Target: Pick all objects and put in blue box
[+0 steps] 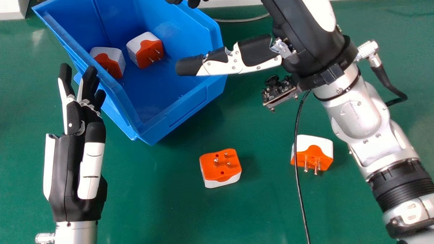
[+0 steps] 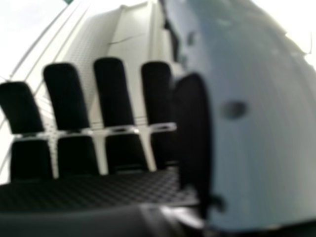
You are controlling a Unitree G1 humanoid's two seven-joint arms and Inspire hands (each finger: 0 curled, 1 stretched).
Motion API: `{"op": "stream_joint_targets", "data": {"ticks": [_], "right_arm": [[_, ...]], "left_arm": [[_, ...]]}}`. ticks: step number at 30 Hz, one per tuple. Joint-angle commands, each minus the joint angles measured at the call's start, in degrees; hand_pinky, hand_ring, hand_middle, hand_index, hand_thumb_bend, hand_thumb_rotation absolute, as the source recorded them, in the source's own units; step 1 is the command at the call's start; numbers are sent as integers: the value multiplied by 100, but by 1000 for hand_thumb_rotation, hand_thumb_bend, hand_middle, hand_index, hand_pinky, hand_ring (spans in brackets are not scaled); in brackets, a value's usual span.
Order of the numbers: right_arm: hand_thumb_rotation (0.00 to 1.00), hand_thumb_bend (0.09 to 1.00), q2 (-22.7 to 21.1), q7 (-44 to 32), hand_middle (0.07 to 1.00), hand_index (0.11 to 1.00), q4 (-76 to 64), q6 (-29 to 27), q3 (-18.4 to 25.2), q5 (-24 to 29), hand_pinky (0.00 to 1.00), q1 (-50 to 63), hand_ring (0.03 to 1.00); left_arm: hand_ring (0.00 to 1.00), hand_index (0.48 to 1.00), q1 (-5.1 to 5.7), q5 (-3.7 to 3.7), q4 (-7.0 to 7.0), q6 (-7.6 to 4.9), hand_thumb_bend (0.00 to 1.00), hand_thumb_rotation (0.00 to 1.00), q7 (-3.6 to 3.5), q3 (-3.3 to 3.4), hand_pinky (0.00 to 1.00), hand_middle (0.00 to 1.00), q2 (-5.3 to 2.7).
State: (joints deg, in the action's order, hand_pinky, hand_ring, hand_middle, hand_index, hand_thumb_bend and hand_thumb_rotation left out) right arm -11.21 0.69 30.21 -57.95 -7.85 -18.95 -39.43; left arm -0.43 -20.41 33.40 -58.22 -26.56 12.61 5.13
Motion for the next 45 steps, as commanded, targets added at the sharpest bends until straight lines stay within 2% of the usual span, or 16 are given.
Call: {"op": "stream_joint_targets", "data": {"ticks": [1, 6, 7, 10, 13, 14, 15, 16, 19, 20, 24, 29, 31, 37, 42, 45], "right_arm": [[0, 514, 104, 138, 503, 508, -56, 41, 14, -113, 354, -301, 419], [0, 506, 225, 580, 512, 516, 173, 114, -21, -716, 331, -497, 425], [0, 506, 166, 634, 512, 516, 226, 82, -13, -798, 331, -491, 425], [0, 504, 17, 728, 513, 518, 289, -30, 19, -889, 326, -423, 429], [0, 503, -148, 742, 515, 519, 180, -113, 85, -820, 328, -286, 435], [26, 507, -204, 739, 535, 514, 144, -145, 104, -777, 356, -244, 461], [48, 586, -269, 751, 565, 544, 126, -213, 135, -731, 377, -194, 490], [48, 586, -349, 751, 565, 544, 102, -298, 178, -660, 377, -113, 490], [129, 779, -537, 747, 639, 622, 126, -553, 284, -498, 438, 86, 564], [141, 806, -585, 734, 649, 633, 134, -624, 310, -448, 447, 154, 574], [171, 870, -926, 838, 675, 662, 315, -1035, 605, -338, 466, 499, 598], [180, 895, -1367, 666, 688, 676, 381, -1111, 816, -142, 478, 889, 609], [197, 905, -1555, 512, 699, 687, 282, -1018, 837, -21, 490, 1103, 621], [222, 923, -2010, 145, 739, 728, 265, -952, 930, 278, 559, 1655, 679], [230, 928, -2175, 26, 750, 749, 389, -983, 1013, 350, 594, 2026, 706], [235, 930, -2226, -9, 756, 759, 454, -926, 1051, 327, 617, 2188, 718]], "left_arm": [[1000, 962, -56, -28, -4, -148, 678, 840, -50, -4, 1000, 981, -5], [1000, 962, -60, 2, 5, -131, 680, 839, -35, -15, 1000, 982, -16], [1000, 962, -41, 14, -32, -129, 680, 839, -19, -10, 1000, 982, -8], [1000, 961, -21, 39, -61, -154, 680, 838, 15, 10, 1000, 982, 8], [1000, 961, -48, 74, 2, -228, 678, 837, 45, 17, 1000, 982, -12], [1000, 961, -49, 86, 3, -243, 674, 836, 55, 10, 1000, 982, -23], [1000, 961, -43, 96, -5, -248, 670, 836, 66, 0, 1000, 982, -32], [1000, 961, -40, 100, 0, -257, 670, 836, 69, -8, 1000, 982, -34], [1000, 960, -30, 78, 5, -248, 670, 834, 63, -12, 1000, 982, -16], [1000, 959, -24, 73, 7, -248, 671, 834, 66, -3, 1000, 982, -7], [1000, 960, 30, 105, -56, -234, 675, 834, 145, 51, 1000, 981, 30], [1000, 961, 30, 155, -40, -256, 683, 833, 220, 45, 1000, 981, 23], [1000, 961, 38, 158, -50, -243, 674, 833, 230, 33, 1000, 981, 20], [1000, 963, 98, 77, -170, -123, 691, 833, 199, -5, 1000, 983, 30], [1000, 965, 151, 50, -277, -57, 697, 833, 194, -19, 1000, 984, 21], [1000, 966, 159, 33, -287, -33, 700, 833, 181, -10, 1000, 985, 25]]}}
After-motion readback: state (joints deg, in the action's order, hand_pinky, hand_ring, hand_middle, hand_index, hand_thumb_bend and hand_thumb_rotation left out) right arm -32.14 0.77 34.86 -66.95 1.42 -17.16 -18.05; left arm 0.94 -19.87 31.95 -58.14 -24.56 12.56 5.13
